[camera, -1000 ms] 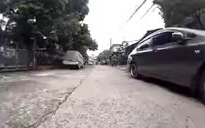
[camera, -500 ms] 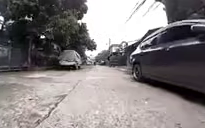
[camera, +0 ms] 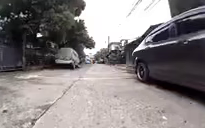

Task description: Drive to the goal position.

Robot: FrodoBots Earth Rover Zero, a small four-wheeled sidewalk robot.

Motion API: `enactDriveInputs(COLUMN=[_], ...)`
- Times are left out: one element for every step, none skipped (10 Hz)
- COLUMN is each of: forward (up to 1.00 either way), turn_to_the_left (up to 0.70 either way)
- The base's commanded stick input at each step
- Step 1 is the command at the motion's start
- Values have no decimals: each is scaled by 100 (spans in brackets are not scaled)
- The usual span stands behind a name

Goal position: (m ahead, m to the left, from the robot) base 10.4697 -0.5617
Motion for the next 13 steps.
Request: enactDriveInputs(forward=[100, 100, 100, 100, 100, 100, 100, 100, 100, 100, 100, 100, 100], turn_to_the_left=[-25, 0, -11, -22, -5, -26, -5, -26, -3, 0, 0, 0, 0])
